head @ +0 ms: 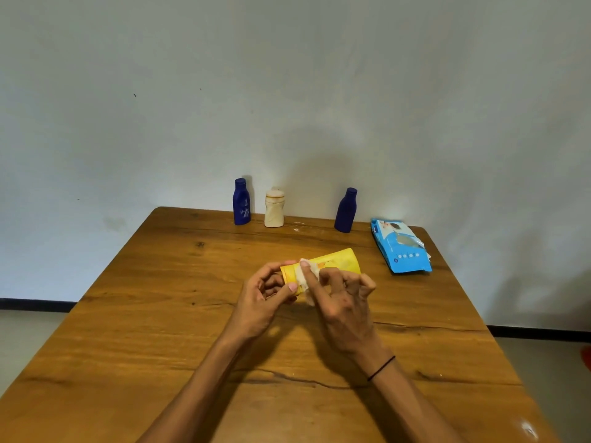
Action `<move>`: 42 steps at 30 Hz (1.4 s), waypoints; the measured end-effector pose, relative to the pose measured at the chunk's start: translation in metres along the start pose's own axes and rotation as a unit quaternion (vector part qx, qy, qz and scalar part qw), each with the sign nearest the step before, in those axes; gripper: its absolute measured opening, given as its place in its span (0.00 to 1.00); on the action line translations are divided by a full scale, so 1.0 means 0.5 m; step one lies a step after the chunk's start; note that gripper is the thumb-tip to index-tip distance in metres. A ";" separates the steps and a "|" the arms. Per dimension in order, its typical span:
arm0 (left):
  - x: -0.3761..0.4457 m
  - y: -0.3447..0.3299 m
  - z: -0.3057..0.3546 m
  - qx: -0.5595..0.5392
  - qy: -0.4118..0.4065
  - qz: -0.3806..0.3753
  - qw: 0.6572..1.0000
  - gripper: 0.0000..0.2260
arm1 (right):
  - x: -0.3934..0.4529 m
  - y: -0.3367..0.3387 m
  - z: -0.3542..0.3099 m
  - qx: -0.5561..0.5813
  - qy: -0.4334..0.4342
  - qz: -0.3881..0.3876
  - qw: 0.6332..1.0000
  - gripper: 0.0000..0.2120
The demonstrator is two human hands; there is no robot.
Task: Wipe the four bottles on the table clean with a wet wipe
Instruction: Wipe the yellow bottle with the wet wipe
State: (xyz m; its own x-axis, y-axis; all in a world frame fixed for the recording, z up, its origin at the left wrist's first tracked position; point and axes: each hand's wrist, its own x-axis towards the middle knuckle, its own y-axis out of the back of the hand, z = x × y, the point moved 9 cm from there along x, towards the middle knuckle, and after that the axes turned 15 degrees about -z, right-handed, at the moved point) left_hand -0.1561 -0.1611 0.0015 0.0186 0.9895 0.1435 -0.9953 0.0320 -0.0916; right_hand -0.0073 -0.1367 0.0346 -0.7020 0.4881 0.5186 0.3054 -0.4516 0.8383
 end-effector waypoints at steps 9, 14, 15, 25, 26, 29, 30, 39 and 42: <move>-0.004 -0.003 -0.007 0.069 0.001 -0.001 0.998 0.19 | -0.005 0.028 0.084 0.145 -0.140 0.056 0.978 0.16; 0.002 -0.020 -0.015 0.102 -0.006 -0.002 0.995 0.18 | 0.027 0.035 -0.009 0.228 -0.079 0.038 0.970 0.11; 0.001 -0.019 -0.016 0.105 -0.007 0.000 0.994 0.18 | 0.028 0.035 -0.007 0.223 -0.073 0.033 0.972 0.11; -0.008 -0.011 -0.012 0.128 -0.017 -0.002 0.992 0.18 | -0.007 0.006 0.156 0.212 -0.277 0.050 0.936 0.06; -0.005 -0.017 -0.010 0.133 -0.019 -0.005 0.991 0.18 | 0.001 0.007 0.129 0.222 -0.262 0.045 0.938 0.07; -0.001 -0.030 -0.006 0.139 -0.026 -0.001 0.990 0.18 | 0.024 0.014 0.036 0.253 -0.196 0.030 0.947 0.09; -0.002 -0.029 -0.006 0.139 -0.027 0.002 0.990 0.18 | 0.029 0.018 0.015 0.255 -0.177 0.028 0.950 0.10; -0.023 0.010 0.006 0.150 -0.028 0.007 0.988 0.18 | -0.011 0.000 0.176 0.175 -0.308 0.052 0.933 0.06; -0.021 0.008 0.013 0.147 -0.029 0.010 0.989 0.18 | -0.011 0.004 0.163 0.175 -0.304 0.050 0.935 0.06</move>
State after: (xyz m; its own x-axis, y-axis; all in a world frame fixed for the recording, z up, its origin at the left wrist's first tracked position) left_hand -0.1608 -0.1724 0.0061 0.0018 0.9793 0.2024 -0.9802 -0.0383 0.1940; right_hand 0.0497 -0.0793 0.0473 -0.1966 0.8390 0.5074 0.6164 -0.2967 0.7294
